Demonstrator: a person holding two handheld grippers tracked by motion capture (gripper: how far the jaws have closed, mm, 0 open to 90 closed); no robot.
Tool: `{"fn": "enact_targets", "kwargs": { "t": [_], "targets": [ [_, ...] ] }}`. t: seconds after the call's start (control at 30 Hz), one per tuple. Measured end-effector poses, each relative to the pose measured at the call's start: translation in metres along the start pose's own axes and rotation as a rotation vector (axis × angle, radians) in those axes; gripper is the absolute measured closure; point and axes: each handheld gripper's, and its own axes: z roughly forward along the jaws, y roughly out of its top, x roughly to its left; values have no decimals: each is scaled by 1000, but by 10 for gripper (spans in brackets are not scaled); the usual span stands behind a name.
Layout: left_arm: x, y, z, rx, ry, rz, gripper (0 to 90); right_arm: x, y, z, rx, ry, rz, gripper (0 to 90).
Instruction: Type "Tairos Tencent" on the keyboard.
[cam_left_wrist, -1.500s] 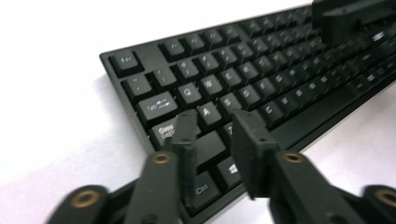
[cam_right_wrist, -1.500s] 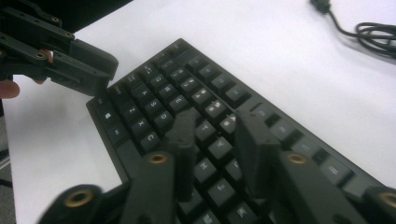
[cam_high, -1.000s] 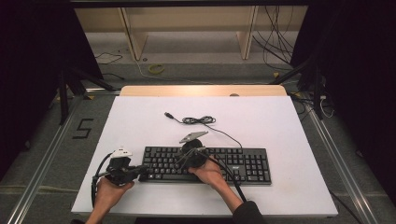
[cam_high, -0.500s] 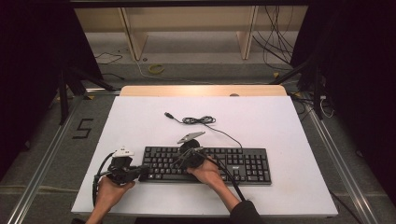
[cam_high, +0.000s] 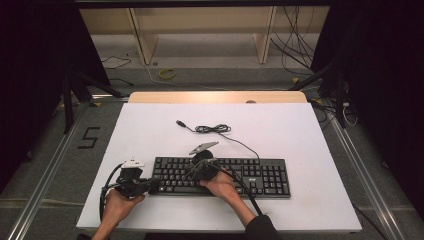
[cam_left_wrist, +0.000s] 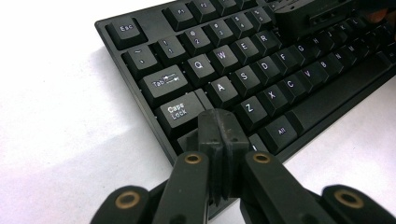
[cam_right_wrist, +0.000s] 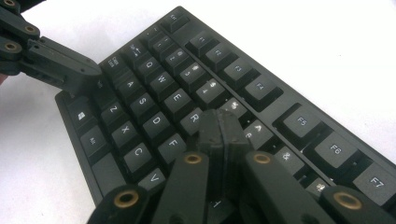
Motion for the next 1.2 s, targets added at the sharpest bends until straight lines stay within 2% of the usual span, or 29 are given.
{"fn": "enact_targets", "kwargs": {
  "t": [0.27,0.37,0.47,0.7,0.83,0.9,0.97,1.03,1.1,1.2],
  "targets": [
    [1,0,0,-1,-6,-3,890,0,0,0,-3,-4,9,900],
    [0,1,-2,-14,-12,-14,870,0,0,-2,-9,11,22,900],
    [-2,3,-4,-36,-20,-6,851,-2,0,-11,-47,22,31,879],
    [-4,5,-7,-91,-32,-2,814,-4,0,-21,-93,41,37,820],
    [-4,6,-8,-119,-53,1,740,-5,-2,-29,-119,55,36,739],
    [-6,7,-8,-130,-65,-1,720,-5,-3,-31,-126,57,36,728],
    [-7,8,-8,-139,-75,3,666,-7,-4,-37,-147,64,40,667],
    [-8,8,-8,-152,-84,4,647,-7,-5,-39,-152,64,39,653],
    [-9,9,-8,-160,-92,2,587,-9,-7,-45,-170,68,43,602],
    [-9,11,-8,-172,-98,-5,554,-11,-9,-49,-183,67,44,576]
  ]
}}
